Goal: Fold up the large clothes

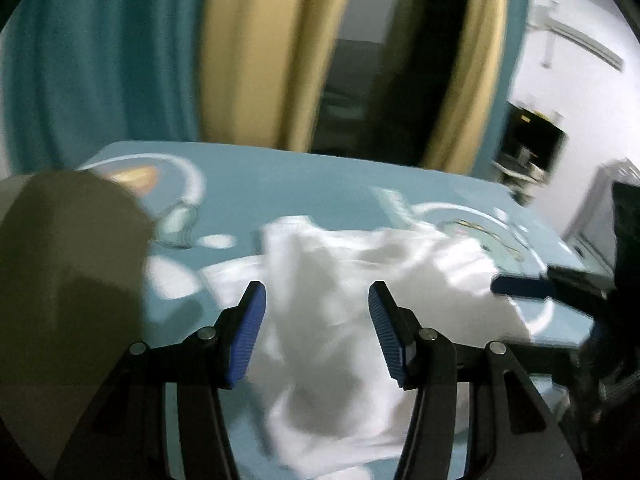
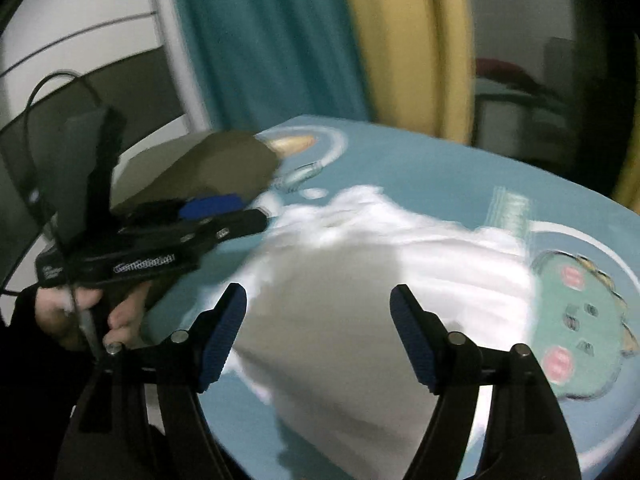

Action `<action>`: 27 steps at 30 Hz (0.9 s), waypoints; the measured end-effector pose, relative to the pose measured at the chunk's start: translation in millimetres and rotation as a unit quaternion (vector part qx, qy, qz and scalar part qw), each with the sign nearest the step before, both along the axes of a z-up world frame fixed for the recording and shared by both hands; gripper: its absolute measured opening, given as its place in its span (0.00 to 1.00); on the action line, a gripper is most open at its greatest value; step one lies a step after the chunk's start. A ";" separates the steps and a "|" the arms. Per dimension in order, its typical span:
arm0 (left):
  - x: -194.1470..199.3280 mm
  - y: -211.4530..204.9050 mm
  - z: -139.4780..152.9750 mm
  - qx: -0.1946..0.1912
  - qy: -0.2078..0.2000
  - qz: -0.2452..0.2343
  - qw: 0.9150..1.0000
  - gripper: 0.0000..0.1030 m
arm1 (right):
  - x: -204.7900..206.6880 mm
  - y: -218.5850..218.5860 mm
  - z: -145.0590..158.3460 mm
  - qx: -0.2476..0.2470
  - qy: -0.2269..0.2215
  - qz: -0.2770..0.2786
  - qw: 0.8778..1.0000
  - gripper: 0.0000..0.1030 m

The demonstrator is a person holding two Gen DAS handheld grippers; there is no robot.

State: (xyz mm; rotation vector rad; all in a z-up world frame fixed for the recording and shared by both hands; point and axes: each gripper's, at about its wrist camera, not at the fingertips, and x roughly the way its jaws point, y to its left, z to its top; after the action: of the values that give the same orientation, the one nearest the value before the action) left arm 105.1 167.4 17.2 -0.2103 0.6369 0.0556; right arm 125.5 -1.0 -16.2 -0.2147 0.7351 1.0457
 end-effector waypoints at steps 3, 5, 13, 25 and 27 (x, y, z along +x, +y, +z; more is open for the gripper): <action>17.7 -14.9 -14.5 0.026 0.037 -0.031 0.998 0.55 | 15.0 -32.7 -0.4 -0.008 -0.011 -0.063 0.998 0.73; 26.7 -14.8 -31.4 0.049 0.075 -0.024 0.996 0.55 | 23.3 -48.0 -4.6 -0.018 -0.013 -0.095 0.995 0.73; 3.2 20.2 -51.4 0.059 0.107 0.022 0.992 0.08 | 48.0 -78.2 -29.2 -0.036 0.018 -0.152 0.988 0.73; -10.3 37.7 -44.2 0.068 0.123 0.097 0.985 0.36 | 55.9 -55.7 -64.2 -0.055 0.045 -0.148 0.986 0.73; -9.1 38.4 -32.5 0.067 0.101 0.093 0.988 0.38 | 55.5 -58.9 -61.4 -0.052 0.044 -0.149 0.987 0.73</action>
State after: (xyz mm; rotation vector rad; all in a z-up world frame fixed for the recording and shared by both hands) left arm 96.0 205.9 -15.2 -0.1351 0.8102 0.3023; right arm 181.0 -59.9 -77.6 -0.1437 0.8736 0.7369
